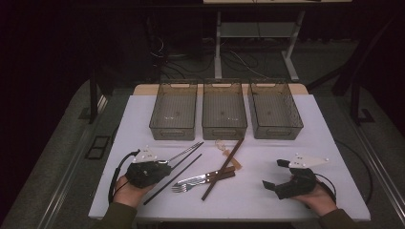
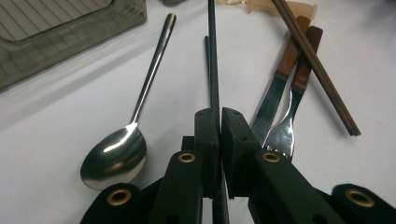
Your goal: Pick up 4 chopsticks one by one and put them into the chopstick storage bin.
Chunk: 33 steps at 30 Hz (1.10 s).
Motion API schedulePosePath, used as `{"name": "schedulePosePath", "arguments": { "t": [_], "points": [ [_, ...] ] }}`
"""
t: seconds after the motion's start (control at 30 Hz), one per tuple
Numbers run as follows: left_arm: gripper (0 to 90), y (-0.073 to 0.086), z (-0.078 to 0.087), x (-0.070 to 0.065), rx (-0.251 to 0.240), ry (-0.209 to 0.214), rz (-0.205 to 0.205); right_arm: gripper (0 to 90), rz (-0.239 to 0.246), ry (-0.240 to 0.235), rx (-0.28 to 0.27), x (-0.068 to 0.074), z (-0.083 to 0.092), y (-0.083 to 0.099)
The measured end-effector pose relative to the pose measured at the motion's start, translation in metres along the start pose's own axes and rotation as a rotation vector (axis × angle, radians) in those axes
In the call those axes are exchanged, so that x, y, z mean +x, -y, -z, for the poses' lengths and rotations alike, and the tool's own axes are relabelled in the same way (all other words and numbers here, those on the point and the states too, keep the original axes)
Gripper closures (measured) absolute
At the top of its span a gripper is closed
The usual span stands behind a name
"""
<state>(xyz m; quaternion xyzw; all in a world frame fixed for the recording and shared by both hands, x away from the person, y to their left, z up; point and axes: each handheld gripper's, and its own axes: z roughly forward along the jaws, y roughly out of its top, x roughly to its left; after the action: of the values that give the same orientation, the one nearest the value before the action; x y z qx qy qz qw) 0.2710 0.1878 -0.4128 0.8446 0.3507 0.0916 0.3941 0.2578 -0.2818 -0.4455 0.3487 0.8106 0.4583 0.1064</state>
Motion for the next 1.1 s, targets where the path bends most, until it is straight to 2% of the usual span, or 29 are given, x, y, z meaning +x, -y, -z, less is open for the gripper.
{"name": "schedulePosePath", "arguments": {
  "t": [0.53, 1.1],
  "points": [
    [85.2, -0.021, -0.005, 0.002, -0.060, 0.026, 0.000, 0.7, 0.007, 0.000, -0.001, 0.001, 0.000, 0.000],
    [85.2, -0.039, -0.014, 0.007, -0.106, 0.019, -0.001, 0.7, -0.002, 0.001, -0.006, 0.000, 0.001, 0.000]
  ]
}}
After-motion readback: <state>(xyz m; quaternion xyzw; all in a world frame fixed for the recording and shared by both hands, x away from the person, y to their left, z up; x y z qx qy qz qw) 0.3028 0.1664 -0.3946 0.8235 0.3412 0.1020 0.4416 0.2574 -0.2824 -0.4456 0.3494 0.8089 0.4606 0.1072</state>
